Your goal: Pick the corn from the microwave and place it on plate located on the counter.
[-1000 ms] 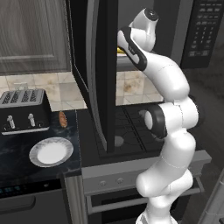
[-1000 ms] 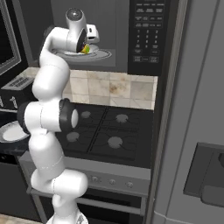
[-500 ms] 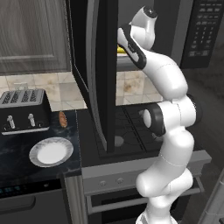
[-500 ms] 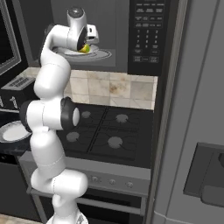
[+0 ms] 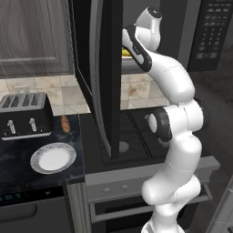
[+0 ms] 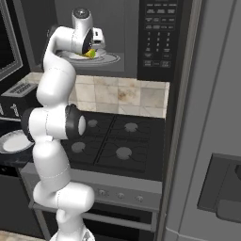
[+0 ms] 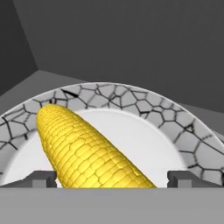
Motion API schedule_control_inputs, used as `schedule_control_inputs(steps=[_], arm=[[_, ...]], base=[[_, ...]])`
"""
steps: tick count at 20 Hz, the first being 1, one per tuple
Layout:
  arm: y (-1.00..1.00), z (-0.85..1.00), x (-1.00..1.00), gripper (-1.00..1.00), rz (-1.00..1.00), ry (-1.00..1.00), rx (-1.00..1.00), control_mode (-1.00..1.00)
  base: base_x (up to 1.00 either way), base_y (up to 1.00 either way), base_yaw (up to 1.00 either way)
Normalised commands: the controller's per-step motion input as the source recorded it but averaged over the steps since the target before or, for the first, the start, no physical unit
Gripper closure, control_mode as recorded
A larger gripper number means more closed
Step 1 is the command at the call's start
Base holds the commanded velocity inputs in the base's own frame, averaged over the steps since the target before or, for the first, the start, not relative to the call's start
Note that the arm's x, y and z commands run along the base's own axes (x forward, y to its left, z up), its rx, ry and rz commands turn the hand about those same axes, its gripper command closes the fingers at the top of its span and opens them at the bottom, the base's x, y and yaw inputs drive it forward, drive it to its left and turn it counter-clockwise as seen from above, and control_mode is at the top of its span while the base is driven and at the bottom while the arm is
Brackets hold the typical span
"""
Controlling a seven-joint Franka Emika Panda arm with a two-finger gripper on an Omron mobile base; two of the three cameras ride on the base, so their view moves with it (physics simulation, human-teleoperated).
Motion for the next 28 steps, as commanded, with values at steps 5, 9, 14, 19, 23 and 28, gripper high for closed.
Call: schedule_control_inputs(steps=[5, 9, 14, 19, 23, 28], arm=[[0.07, -0.2, 0.0, 1.0, 0.01, 0.0, 0.0, -1.0], [0.0, 0.0, 0.0, 1.0, 0.0, 0.0, 0.0, -1.0], [0.0, 0.0, -0.05, 1.0, -0.03, -0.02, 0.0, -1.0], [0.0, 0.0, -0.21, 1.0, -0.21, -0.1, 0.0, -1.0], [0.0, 0.0, -0.17, 1.0, -0.24, -0.13, 0.01, -1.0], [0.0, 0.05, -0.43, 1.0, -0.18, -0.09, 0.04, -1.0]], base=[[0.0, 0.0, 0.0], [0.0, 0.0, 0.0], [0.0, 0.0, 0.0], [0.0, 0.0, 0.0], [0.0, 0.0, 0.0], [0.0, 0.0, 0.0]])
